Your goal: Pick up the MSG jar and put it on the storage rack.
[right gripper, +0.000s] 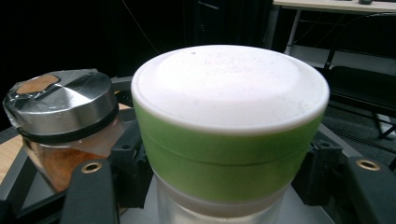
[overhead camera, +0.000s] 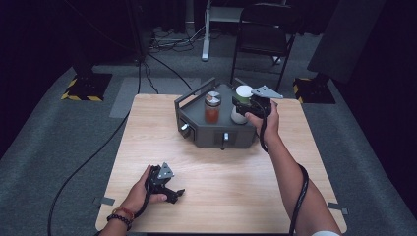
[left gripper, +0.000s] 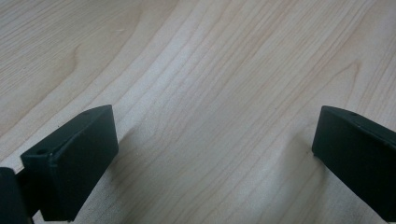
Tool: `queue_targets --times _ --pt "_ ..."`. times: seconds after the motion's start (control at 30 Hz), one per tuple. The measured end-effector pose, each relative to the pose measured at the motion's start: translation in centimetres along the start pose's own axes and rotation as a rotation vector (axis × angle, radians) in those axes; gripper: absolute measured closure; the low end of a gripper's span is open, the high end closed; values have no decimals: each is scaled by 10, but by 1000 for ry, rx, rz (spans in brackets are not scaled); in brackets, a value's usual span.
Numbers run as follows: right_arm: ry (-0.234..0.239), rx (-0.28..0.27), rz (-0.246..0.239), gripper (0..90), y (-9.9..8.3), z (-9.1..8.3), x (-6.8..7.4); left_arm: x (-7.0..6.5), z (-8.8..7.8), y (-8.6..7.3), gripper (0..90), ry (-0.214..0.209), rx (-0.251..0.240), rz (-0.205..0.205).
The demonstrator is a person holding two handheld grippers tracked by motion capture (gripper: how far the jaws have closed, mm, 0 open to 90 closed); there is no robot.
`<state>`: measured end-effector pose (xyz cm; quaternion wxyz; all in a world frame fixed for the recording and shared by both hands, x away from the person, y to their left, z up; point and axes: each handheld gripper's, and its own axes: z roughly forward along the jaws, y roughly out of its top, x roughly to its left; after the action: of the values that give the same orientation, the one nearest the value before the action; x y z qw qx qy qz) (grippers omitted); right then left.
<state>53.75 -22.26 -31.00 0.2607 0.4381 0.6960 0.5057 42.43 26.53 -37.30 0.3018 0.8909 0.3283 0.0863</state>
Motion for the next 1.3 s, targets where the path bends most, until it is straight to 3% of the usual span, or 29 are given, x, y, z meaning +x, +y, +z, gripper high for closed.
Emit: queue_targets --times 0.67,1.03,1.17,1.3 --pt "-4 -32 30 317 -10 0 -1 0 0 0 2 0 1 1" --pt "-8 -30 13 196 -11 -3 -1 0 0 0 2 0 0 1" --pt "-35 -16 9 50 -8 -6 3 0 0 0 2 0 0 1" --pt "-23 -2 -37 50 -5 -8 6 0 0 0 2 0 0 0"
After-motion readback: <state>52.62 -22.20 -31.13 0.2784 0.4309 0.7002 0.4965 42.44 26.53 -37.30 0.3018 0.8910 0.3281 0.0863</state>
